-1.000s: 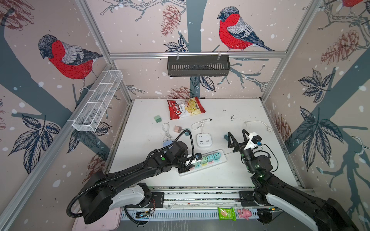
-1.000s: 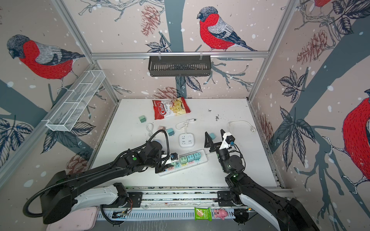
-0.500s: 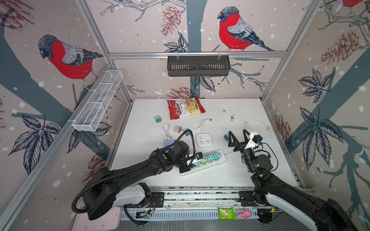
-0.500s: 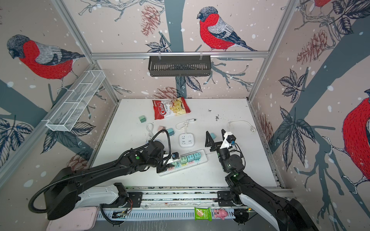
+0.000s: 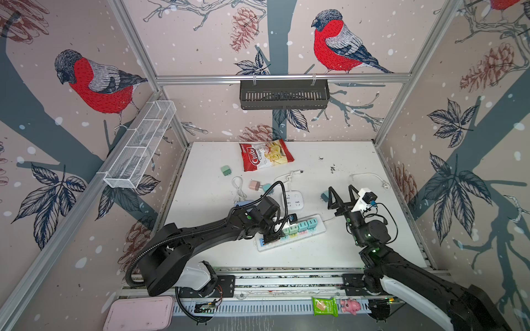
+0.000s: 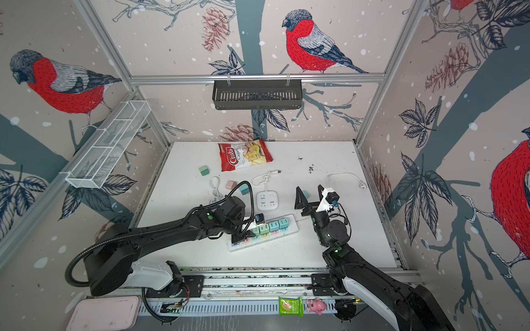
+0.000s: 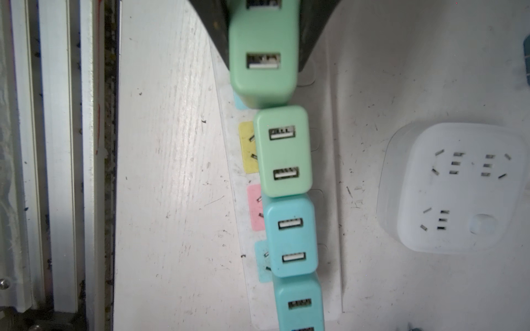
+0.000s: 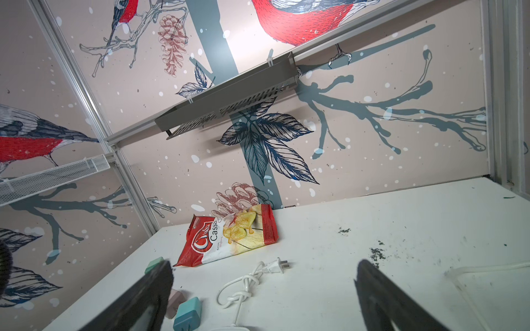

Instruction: Insert the plug

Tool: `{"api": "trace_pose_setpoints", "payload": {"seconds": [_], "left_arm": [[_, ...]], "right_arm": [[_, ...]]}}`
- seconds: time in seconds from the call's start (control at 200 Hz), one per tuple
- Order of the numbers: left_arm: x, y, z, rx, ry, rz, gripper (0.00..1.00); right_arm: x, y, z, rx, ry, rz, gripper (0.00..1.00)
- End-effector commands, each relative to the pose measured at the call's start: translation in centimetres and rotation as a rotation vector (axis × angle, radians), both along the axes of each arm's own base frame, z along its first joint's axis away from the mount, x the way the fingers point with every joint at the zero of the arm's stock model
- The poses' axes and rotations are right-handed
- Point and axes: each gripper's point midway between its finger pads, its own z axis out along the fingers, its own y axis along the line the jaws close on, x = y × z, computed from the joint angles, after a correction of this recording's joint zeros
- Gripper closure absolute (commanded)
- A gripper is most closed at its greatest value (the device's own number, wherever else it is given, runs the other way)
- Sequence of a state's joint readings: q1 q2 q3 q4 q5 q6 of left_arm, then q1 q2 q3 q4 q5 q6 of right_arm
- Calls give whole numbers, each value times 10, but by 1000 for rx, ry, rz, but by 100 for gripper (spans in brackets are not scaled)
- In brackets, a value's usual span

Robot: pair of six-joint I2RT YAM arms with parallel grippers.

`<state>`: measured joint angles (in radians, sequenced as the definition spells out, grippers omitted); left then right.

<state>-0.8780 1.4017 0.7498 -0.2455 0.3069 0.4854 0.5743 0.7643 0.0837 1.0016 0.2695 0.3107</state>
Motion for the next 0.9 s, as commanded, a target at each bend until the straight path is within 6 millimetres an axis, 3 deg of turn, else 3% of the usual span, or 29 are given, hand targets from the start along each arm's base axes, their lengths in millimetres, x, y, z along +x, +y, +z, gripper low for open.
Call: {"api": "trace_pose_setpoints", "payload": {"seconds": [0.0,0.35,0.701,0.896], "left_arm": [[-6,4,-7,34,33,-12,100],[-3,11,-8,57,20,16,100],[-9,16,-19,90,62,21,100],[-11,19,-26,123,77,23,100]], "right_arm": [[0,-3,3,21,-9,-9,0],[4,-10,-2,22,15,-46,0],[29,-16,-18,32,164,-133,0],[36,-9,-22,33,210,-100,0]]}}
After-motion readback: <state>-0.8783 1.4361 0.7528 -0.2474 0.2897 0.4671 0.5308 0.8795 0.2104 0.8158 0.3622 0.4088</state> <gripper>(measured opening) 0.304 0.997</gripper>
